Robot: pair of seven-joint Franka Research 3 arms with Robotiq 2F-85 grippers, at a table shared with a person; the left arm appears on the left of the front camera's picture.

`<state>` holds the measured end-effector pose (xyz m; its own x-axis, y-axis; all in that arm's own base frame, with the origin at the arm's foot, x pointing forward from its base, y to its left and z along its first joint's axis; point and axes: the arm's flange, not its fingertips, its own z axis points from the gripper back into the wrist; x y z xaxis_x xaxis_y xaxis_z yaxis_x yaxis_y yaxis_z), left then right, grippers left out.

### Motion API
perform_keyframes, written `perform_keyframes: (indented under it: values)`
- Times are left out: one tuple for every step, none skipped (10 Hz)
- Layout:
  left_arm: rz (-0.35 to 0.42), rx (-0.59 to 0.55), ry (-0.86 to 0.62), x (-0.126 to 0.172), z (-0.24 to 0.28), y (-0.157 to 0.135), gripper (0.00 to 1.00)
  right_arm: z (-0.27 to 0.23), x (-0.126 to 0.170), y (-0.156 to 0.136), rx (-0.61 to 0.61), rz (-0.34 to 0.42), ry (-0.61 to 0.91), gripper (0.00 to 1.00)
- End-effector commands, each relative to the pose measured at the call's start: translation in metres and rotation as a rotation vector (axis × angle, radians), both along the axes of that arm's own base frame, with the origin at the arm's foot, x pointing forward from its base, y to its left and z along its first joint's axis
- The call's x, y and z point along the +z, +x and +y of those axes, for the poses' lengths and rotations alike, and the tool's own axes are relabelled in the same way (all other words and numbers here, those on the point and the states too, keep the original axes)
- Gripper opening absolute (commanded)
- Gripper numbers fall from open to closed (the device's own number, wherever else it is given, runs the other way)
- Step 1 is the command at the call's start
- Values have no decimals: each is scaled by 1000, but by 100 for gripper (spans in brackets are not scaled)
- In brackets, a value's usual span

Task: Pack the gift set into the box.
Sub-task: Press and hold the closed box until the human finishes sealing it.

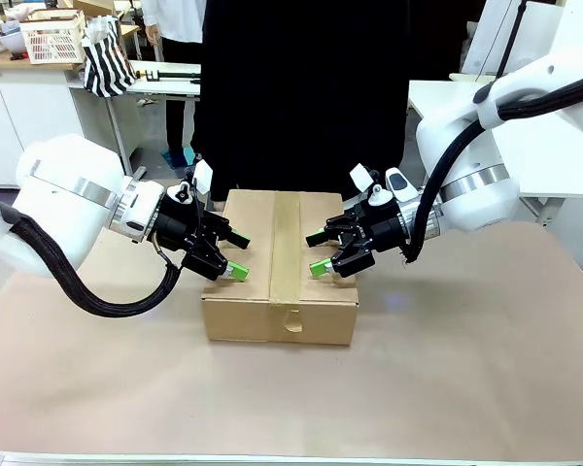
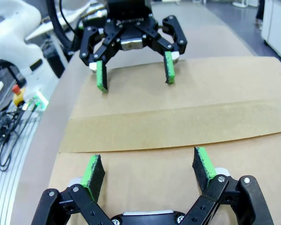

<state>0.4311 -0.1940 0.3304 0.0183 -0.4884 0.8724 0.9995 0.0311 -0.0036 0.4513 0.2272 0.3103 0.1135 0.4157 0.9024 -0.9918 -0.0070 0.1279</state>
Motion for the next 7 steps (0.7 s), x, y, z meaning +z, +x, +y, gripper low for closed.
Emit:
perform_keyframes:
  values:
    - [2,-4,5,-2,1,-1,100,0,-2,0,-4,2,-4,100]
    - [0,0,0,0,0,0,100,0,0,0,0,0,0,100]
    - [135,-81,-125,20,-16,6,100,5,23,0,12,191,98,100]
    - [221,-143,-210,50,-17,-3,100,-2,52,-13,-37,270,47,100]
    - [283,-119,-206,78,-1,-16,100,-17,81,-35,-82,314,-44,100]
    - [358,-76,-199,100,23,-33,100,-41,105,-57,-218,395,-108,100]
    - [466,-14,-175,117,55,-51,100,-81,124,-77,-358,450,-116,100]
